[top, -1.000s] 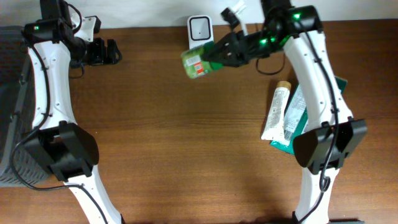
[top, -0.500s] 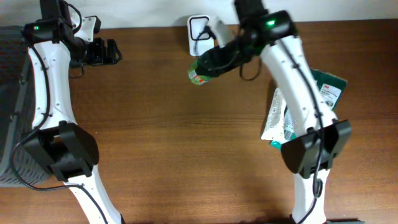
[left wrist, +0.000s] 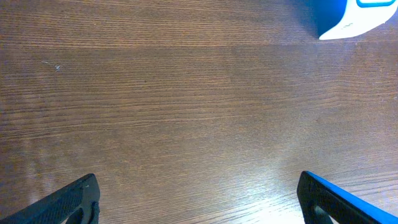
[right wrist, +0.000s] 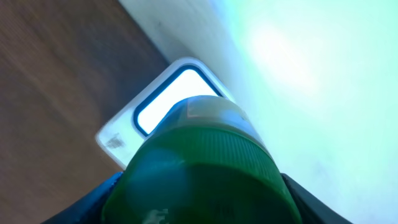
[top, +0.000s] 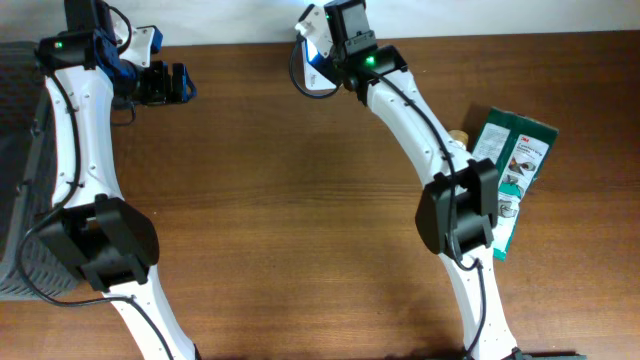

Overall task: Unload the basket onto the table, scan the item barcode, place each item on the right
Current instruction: 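Lift the jar and hold it in front of the white scanner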

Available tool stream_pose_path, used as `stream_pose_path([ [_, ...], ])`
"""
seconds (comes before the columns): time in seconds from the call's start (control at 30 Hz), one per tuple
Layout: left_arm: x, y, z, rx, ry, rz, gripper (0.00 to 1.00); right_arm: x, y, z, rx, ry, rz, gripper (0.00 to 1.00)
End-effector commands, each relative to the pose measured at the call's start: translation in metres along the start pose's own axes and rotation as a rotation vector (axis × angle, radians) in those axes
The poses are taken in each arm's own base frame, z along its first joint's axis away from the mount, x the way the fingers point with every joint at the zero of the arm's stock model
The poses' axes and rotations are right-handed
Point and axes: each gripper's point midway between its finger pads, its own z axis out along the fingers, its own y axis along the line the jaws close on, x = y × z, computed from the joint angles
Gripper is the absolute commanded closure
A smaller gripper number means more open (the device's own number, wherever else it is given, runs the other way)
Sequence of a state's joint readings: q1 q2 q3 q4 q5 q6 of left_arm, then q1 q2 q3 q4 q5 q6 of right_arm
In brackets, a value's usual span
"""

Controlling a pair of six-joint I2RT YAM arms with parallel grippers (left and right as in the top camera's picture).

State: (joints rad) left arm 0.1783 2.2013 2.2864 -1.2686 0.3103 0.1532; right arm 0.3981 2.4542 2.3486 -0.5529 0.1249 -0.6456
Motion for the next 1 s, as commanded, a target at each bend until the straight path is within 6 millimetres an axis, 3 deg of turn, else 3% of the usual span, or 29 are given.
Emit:
stream_pose_path([
  [0.0,-0.005,-0.001,-0.008,0.009,-0.024,-0.007,0.01,-0.011,-0.012,0.013,0.081,-0.049,-0.184,0.37],
  [0.23,-0.005,-0.001,-0.008,0.009,-0.024,-0.007,0.01,-0.029,-0.044,0.032,0.265,-0.17,-0.301,0.39],
  [0.5,-0.005,-0.001,-0.008,0.009,-0.024,-0.007,0.01,-0.031,-0.043,0.036,0.279,-0.182,-0.319,0.38],
  [0.73,-0.005,-0.001,-0.008,0.009,-0.024,-0.007,0.01,-0.044,-0.027,0.035,0.243,-0.224,-0.323,0.38],
  [0.83,-0.005,-0.001,-0.008,0.009,-0.024,-0.007,0.01,-0.057,-0.026,0.023,0.245,-0.246,-0.318,0.38],
  [0.97,-0.005,-0.001,-0.008,0.009,-0.024,-0.007,0.01,-0.082,-0.032,-0.008,0.195,-0.325,-0.14,0.38],
])
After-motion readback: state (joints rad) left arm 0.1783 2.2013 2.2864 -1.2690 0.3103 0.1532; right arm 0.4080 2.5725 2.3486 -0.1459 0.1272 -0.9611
